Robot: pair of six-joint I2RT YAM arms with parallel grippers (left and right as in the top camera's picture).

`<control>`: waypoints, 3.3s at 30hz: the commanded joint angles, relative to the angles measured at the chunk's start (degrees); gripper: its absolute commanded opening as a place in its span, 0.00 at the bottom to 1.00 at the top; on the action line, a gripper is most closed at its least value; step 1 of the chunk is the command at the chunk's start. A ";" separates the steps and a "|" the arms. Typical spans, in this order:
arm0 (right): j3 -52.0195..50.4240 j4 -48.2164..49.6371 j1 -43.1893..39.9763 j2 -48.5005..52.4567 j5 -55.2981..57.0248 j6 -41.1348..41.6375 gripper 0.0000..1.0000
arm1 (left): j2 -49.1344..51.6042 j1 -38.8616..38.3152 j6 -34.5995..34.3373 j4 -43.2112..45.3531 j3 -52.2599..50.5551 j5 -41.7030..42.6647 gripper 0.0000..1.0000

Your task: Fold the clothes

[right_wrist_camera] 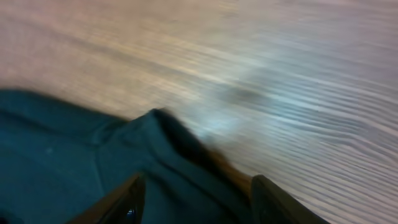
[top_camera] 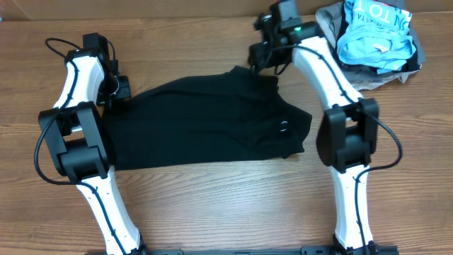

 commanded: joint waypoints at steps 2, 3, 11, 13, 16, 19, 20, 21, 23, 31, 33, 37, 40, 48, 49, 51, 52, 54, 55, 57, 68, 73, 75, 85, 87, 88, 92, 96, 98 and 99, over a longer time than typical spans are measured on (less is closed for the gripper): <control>-0.02 0.17 2.38 5.11 3.13 -3.85 0.58 | -2.03 -0.39 0.87 0.26 -0.39 -0.17 0.04; -0.02 0.31 2.51 5.77 3.23 -3.82 0.57 | -2.03 -0.39 0.87 0.33 -0.42 -0.17 0.04; -0.02 4.17 1.95 7.39 4.24 -3.34 0.57 | -2.03 -0.39 0.87 0.94 -0.42 -0.17 0.04; -0.02 5.31 1.49 7.39 4.48 -3.37 0.57 | -2.03 -0.39 0.87 0.94 -0.42 -0.17 0.04; -0.02 6.56 1.05 7.56 4.44 -3.39 0.57 | -2.03 -0.39 0.87 1.14 -0.39 -0.15 0.04; -0.02 8.20 1.05 8.04 4.39 -3.41 0.57 | -2.03 -0.39 0.87 1.33 -0.42 -0.13 0.04; -0.02 8.74 1.05 8.24 4.26 -3.41 0.56 | -2.03 -0.39 0.87 1.36 -0.39 -0.13 0.04; -0.02 9.16 1.11 8.52 4.20 -3.39 0.56 | -2.03 -0.39 0.87 1.36 -0.42 -0.15 0.04; -0.02 9.51 1.36 9.05 3.17 -3.39 0.54 | -2.03 -0.39 0.90 1.33 -0.42 -0.15 0.04; -0.02 9.01 2.40 9.90 0.37 -3.37 0.37 | -2.03 -0.39 0.90 1.44 -0.42 -0.15 0.04; -0.02 8.98 2.40 9.90 0.33 -3.34 0.18 | -2.03 -0.39 0.87 1.51 -0.42 -0.15 0.04; 0.11 8.31 2.43 9.88 -0.85 -3.34 0.05 | -2.03 -0.39 0.87 1.62 -0.39 -0.15 0.04; 0.79 7.39 2.40 9.77 -1.75 -2.86 0.04 | -2.03 -0.39 0.87 2.14 -0.39 -0.17 0.04; 6.10 4.04 1.57 4.63 -1.62 -0.24 0.04 | -2.05 -0.39 0.85 -1.60 6.25 -0.13 0.04; 6.64 3.52 1.49 3.82 -1.60 -0.13 0.04 | -2.05 -0.39 0.85 -2.99 8.11 -0.13 0.04; 7.80 1.99 1.36 2.08 -1.62 -0.11 0.04 | -2.05 -0.50 0.85 -5.42 11.30 -0.13 0.04; 8.57 0.42 1.31 0.87 -1.60 -0.11 0.04 | -2.05 -0.63 0.85 -7.21 13.51 -0.13 0.04; 8.76 -1.92 1.31 -0.70 -1.62 -0.11 0.04 | -2.05 -0.83 0.85 -10.03 16.31 -0.13 0.04; 8.76 -3.39 1.31 -1.38 -1.62 -0.11 0.04 | -2.05 -0.92 0.87 -11.26 17.27 -0.13 0.04; 8.76 -6.29 1.40 -2.32 -1.64 -0.07 0.04 | -2.05 -1.16 0.87 -13.97 19.02 -0.13 0.04; 8.76 -24.22 1.57 -3.32 -5.29 3.41 0.04 | -2.05 -1.77 0.85 -26.10 20.22 -0.15 0.04; 8.72 -32.65 1.60 -3.32 -5.20 4.00 0.04 | -2.05 -1.77 0.87 -29.44 20.04 -0.17 0.04; 8.72 -34.80 1.60 -3.32 -5.22 4.22 0.04 | -2.05 -1.77 0.90 -30.25 19.65 -0.50 0.04; 5.90 -40.79 2.58 -3.30 -0.52 6.75 0.04 | -2.03 -1.77 1.09 -25.44 12.07 -1.86 0.04; 3.63 -41.59 2.58 -3.30 -0.24 7.02 0.04 | -2.03 -1.88 1.09 -23.87 9.33 -1.70 0.04; 3.04 -41.81 2.69 -3.30 -0.26 7.02 0.04 | -2.01 -1.88 1.09 -23.56 8.50 -1.70 0.05; 1.77 -42.01 2.73 -3.30 -0.20 7.80 0.22 | -2.01 -1.88 1.09 -22.23 6.03 -1.66 0.33; 2.12 -41.79 2.23 -3.54 -0.24 8.74 0.32 | -2.03 -1.88 2.36 -21.86 6.86 -1.75 0.56; 2.78 -42.07 1.60 -4.02 -0.24 8.70 0.33 | -2.03 -1.88 2.60 -22.93 9.84 -1.64 0.62; 3.21 -42.07 1.33 -4.48 -0.26 8.70 0.34 | -2.03 -1.81 2.29 -24.17 11.98 -1.42 0.63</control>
